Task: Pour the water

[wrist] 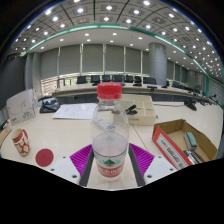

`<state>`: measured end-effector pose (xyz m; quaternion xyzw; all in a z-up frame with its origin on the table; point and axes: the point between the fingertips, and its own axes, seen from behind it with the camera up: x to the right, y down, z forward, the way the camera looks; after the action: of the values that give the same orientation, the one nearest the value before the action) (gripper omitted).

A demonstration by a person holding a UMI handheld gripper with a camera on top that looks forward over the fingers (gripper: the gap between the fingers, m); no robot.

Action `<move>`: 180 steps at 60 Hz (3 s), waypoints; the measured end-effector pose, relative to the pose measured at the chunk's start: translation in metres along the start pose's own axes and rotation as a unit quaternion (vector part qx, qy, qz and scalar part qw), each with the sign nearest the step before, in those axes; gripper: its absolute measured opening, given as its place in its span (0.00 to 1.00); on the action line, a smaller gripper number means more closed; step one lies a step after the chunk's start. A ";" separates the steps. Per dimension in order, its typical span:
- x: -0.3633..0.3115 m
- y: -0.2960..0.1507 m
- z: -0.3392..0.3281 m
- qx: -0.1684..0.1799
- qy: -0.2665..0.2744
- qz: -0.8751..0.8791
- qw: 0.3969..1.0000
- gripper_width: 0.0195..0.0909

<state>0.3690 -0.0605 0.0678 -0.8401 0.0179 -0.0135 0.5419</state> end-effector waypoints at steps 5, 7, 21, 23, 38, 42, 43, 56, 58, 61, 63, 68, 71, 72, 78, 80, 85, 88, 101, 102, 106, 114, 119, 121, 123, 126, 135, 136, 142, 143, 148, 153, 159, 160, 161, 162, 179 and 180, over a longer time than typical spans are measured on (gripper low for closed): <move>-0.001 -0.004 0.010 0.018 -0.003 -0.003 1.000 0.48; -0.001 -0.008 0.012 0.024 -0.001 -0.005 1.000 0.47; -0.004 -0.010 0.014 0.027 0.016 -0.023 0.999 0.25; -0.004 -0.013 0.013 0.028 0.021 -0.034 0.999 0.24; -0.031 -0.066 -0.002 0.043 0.072 -0.158 0.984 0.24; -0.049 -0.087 -0.010 0.054 0.089 -0.216 0.971 0.24; -0.053 -0.094 -0.013 0.057 0.094 -0.230 0.967 0.24; -0.145 -0.131 -0.016 0.080 0.139 -0.462 0.872 0.24; -0.159 -0.131 -0.016 0.083 0.141 -0.498 0.852 0.24; -0.179 -0.134 -0.019 0.091 0.148 -0.552 0.816 0.24; -0.193 -0.136 -0.020 0.101 0.153 -0.585 0.790 0.24; -0.217 -0.134 -0.018 0.117 0.167 -0.664 0.720 0.24; -0.227 -0.131 -0.016 0.119 0.171 -0.699 0.685 0.24; -0.230 -0.129 -0.015 0.119 0.173 -0.709 0.674 0.24; -0.242 -0.127 -0.009 0.123 0.191 -0.766 0.601 0.24; -0.245 -0.126 -0.008 0.125 0.195 -0.781 0.580 0.24; -0.253 -0.120 -0.005 0.126 0.193 -0.801 0.553 0.24; -0.254 -0.118 -0.005 0.126 0.192 -0.805 0.548 0.24; -0.261 -0.123 -0.017 0.135 0.176 -0.779 0.586 0.24; -0.261 -0.124 -0.018 0.136 0.173 -0.772 0.597 0.24; -0.263 -0.127 -0.025 0.142 0.154 -0.725 0.656 0.24; -0.271 -0.139 -0.044 0.150 0.098 -0.575 0.798 0.24; -0.271 -0.143 -0.052 0.149 0.061 -0.466 0.870 0.24; -0.273 -0.140 -0.053 0.144 0.042 -0.419 0.895 0.24; -0.276 -0.134 -0.052 0.139 0.026 -0.373 0.917 0.24; -0.272 -0.127 -0.051 0.127 0.003 -0.311 0.942 0.24; -0.266 -0.083 -0.023 0.079 -0.047 -0.147 0.985 0.24; -0.264 -0.078 -0.021 0.074 -0.051 -0.136 0.987 0.24; -0.260 -0.055 -0.005 0.063 -0.061 -0.104 0.991 0.24; -0.259 -0.051 -0.003 0.061 -0.061 -0.100 0.991 0.24; -0.260 -0.032 0.005 0.045 -0.067 -0.067 0.995 0.24; -0.259 -0.012 0.013 0.029 -0.069 -0.045 0.996 0.25; -0.253 -0.012 0.008 0.042 -0.064 -0.023 0.997 0.30; -0.252 -0.013 0.004 0.040 -0.064 -0.020 0.997 0.33; -0.252 -0.013 0.007 0.039 -0.063 -0.018 0.997 0.36; -0.252 -0.012 0.008 0.039 -0.064 -0.016 0.997 0.38; -0.232 -0.001 -0.030 -0.042 -0.024 -0.048 0.998 0.94; -0.232 -0.001 -0.038 -0.046 -0.020 -0.051 0.997 0.94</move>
<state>0.1358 -0.0844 0.0840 -0.8639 -0.0350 -0.0237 0.5018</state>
